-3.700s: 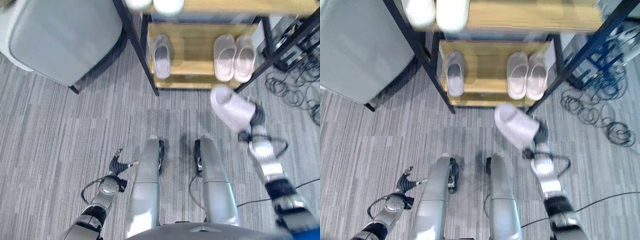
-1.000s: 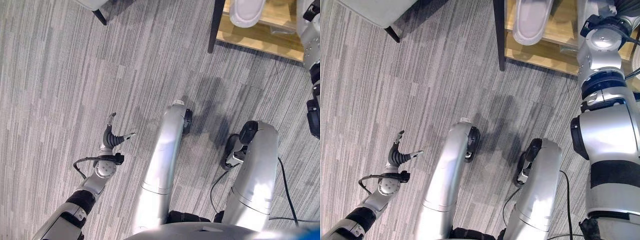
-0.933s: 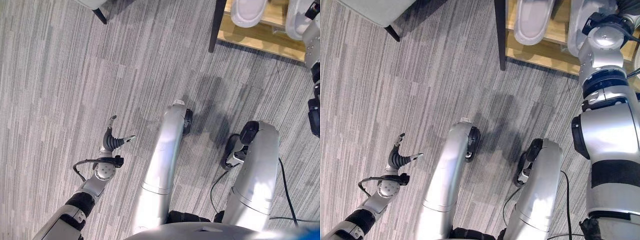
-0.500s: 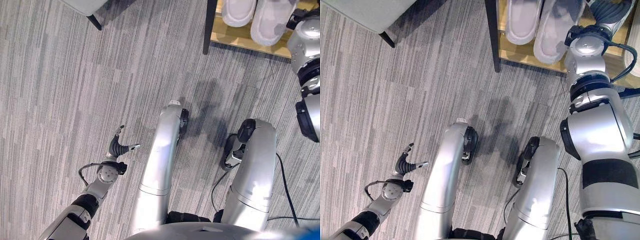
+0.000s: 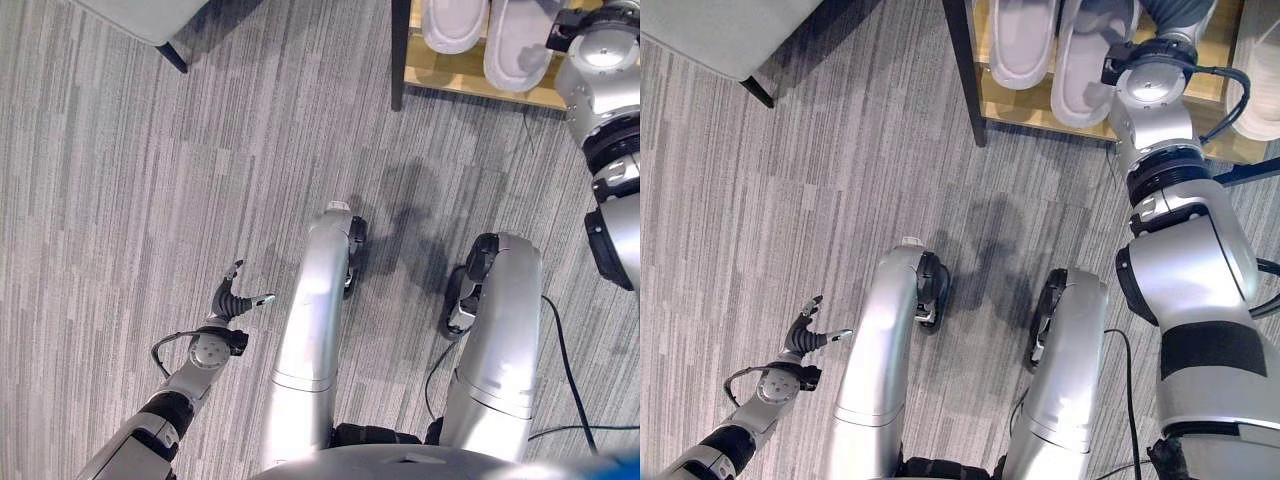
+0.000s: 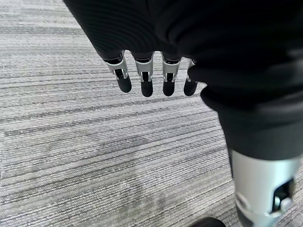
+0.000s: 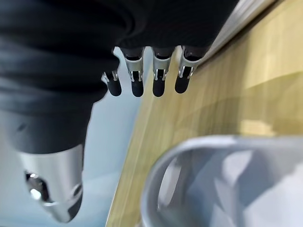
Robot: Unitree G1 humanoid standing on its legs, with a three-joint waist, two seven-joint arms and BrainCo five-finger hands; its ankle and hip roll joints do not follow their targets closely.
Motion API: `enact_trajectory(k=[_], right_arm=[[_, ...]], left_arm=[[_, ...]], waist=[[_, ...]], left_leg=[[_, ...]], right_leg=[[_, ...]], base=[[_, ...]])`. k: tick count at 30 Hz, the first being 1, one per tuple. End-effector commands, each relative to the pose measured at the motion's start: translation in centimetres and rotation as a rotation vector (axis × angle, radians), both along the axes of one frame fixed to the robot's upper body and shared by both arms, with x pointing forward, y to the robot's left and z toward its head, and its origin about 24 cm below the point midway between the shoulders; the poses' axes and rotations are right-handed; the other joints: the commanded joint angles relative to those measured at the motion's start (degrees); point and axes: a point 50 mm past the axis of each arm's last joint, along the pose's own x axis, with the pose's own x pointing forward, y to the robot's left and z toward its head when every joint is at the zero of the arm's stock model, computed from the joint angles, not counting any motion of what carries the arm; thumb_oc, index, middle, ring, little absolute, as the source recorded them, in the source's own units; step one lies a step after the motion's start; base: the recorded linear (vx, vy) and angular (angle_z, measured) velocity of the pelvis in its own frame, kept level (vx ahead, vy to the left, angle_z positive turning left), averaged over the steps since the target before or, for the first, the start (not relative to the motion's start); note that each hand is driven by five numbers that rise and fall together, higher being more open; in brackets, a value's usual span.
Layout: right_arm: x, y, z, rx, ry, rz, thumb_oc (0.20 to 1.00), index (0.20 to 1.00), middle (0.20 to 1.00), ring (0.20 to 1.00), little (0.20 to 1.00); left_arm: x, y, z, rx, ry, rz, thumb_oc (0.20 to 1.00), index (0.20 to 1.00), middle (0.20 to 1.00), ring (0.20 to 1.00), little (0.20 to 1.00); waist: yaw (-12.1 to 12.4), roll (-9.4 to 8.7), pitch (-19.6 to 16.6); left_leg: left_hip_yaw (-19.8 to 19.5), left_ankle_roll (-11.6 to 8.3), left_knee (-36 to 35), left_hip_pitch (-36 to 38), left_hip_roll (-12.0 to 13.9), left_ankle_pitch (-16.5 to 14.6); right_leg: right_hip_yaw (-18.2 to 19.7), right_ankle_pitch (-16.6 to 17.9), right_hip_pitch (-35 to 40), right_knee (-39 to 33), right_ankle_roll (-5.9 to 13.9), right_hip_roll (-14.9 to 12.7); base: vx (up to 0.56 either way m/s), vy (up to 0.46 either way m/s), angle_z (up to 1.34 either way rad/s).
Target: Arrange the slippers neatly on the shoe rack.
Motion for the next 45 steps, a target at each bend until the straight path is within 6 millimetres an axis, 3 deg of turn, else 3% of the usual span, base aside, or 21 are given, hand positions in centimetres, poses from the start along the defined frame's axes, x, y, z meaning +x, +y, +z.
enact_trajectory(k=[1, 5, 7, 9, 13, 25, 35, 45], right_arm=[[-0.9, 1.0, 1.4, -0.171, -0.1, -0.004, 1.0, 1.0, 1.0, 1.0, 1.0], [-1.9, 1.1, 0.3, -0.255, -0.171, -0.009, 1.0, 1.0, 1.0, 1.0, 1.0], [-2.8, 1.3, -0.3, -0.38, -0.208, -0.042, 1.0, 1.0, 1.0, 1.0, 1.0], [-3.4, 0.6, -1.6, -0.512, -0.189, -0.107, 1.0, 1.0, 1.0, 1.0, 1.0], [-3.7, 0.6, -2.9, -0.611, -0.157, -0.103, 1.0, 1.0, 1.0, 1.0, 1.0], [-2.8, 3.0, -5.6, -0.704, -0.059, 0.058, 1.0, 1.0, 1.0, 1.0, 1.0], [-0.4, 3.6, -5.6, -0.709, 0.066, -0.001, 1.0, 1.0, 1.0, 1.0, 1.0], [0.7, 3.2, -4.7, -0.682, 0.129, -0.091, 1.0, 1.0, 1.0, 1.0, 1.0]], left_arm=[[-1.0, 0.8, 0.3, 0.013, -0.019, 0.013, 1.0, 1.0, 1.0, 1.0, 1.0], [-1.9, 1.1, 0.1, 0.023, -0.015, 0.017, 1.0, 1.0, 1.0, 1.0, 1.0], [-2.3, 1.4, 0.3, 0.062, -0.016, 0.002, 1.0, 1.0, 1.0, 1.0, 1.0], [-2.5, 1.4, 0.7, 0.085, -0.032, -0.027, 1.0, 1.0, 1.0, 1.0, 1.0], [-2.4, 1.5, 1.0, 0.12, -0.048, -0.035, 1.0, 1.0, 1.0, 1.0, 1.0], [-2.2, 1.8, 0.0, 0.14, -0.02, 0.024, 1.0, 1.0, 1.0, 1.0, 1.0], [-2.0, 1.9, -0.3, 0.136, -0.006, 0.029, 1.0, 1.0, 1.0, 1.0, 1.0], [-3.0, 2.3, -1.2, 0.123, 0.042, 0.045, 1.0, 1.0, 1.0, 1.0, 1.0]], waist=[[1.52, -2.47, -0.31], [0.85, -2.57, -0.3], [0.44, -2.5, -0.3], [0.3, -2.59, -0.3], [0.16, -2.99, -0.3], [0.02, -3.84, -0.3], [1.11, -3.23, -0.28], [2.42, -2.13, -0.26]], left_leg=[[-0.85, 1.73, 1.95, 4.99, -0.07, -9.78], [-0.84, 1.85, 3.03, 4.99, 0.15, -10.36], [-1.14, 1.98, 3.71, 4.99, 0.21, -10.64], [-1.22, 2.07, 4.78, 4.99, 0.25, -10.84], [-1.62, 1.93, 5.88, 4.99, 0.3, -10.76], [-1.99, 1.76, 6.5, 4.99, 0.36, -10.33], [-1.8, 1.75, 5.86, 4.99, 0.3, -10.17], [-1.42, 1.75, 5.57, 4.99, -0.08, -10.08]], right_leg=[[3.87, 7.68, 2.35, 1.05, -6.45, -1.75], [3.97, 7.4, 2.26, 2.28, -6.52, -1.22], [3.92, 7.33, 2.19, 2.7, -6.39, -0.97], [3.99, 6.98, 2.0, 3.61, -6.28, -0.89], [4.08, 7.07, 2.08, 4.61, -6.04, -0.77], [4.64, 7.72, 2.23, 5.61, -5.82, -0.62], [4.9, 8.26, 2.42, 4.71, -5.76, -1.09], [5.34, 8.94, 2.84, 4.07, -5.53, -1.75]], base=[[0.03, -0.023, 0.0], [0.02, -0.015, -0.04], [0.03, -0.015, -0.12], [0.03, -0.026, -0.16], [0.01, -0.02, -0.04], [0.0, 0.0, 0.0], [0.0, 0.003, 0.0], [0.02, 0.026, 0.02]])
